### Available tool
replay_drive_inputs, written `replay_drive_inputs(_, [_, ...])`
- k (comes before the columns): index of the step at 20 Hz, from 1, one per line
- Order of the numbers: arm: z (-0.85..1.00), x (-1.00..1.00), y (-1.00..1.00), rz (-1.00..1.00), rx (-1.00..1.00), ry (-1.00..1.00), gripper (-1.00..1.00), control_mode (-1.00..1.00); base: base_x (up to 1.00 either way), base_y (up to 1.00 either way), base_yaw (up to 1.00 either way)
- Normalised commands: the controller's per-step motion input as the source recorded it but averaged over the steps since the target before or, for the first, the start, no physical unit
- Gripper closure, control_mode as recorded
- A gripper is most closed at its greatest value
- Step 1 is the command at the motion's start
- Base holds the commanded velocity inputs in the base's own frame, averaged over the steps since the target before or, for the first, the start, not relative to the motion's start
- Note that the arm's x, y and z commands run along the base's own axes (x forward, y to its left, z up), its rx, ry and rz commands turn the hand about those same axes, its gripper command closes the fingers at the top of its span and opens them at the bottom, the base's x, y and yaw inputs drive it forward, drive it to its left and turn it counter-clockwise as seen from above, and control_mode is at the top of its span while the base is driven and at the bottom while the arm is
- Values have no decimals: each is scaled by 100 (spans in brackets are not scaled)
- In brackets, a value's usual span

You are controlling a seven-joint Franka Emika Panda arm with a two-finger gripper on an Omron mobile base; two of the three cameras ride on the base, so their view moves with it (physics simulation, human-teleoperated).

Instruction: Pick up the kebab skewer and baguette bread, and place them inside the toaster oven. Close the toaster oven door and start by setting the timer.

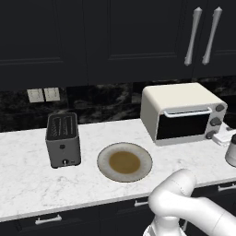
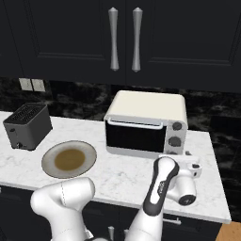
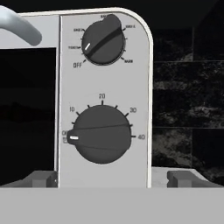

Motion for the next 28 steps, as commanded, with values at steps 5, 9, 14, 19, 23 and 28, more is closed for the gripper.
replay_drive_inputs(5, [16, 4, 21, -1, 0, 0, -100, -100, 0, 0, 0])
replay_drive_inputs(9, [22, 0, 4, -3, 1, 2, -100, -100, 0, 0, 0])
replay_drive_inputs(14, [10, 0, -2, -1, 1, 6, -100, -100, 0, 0, 0])
replay_drive_inputs(19, [0, 0, 0, 0, 0, 5, -100, -100, 0, 0, 0])
replay_drive_inputs(23, [0, 2, 1, 0, 0, 2, -100, -100, 0, 0, 0])
replay_drive_inputs(28, [0, 6, 8, -1, 0, 2, -100, -100, 0, 0, 0])
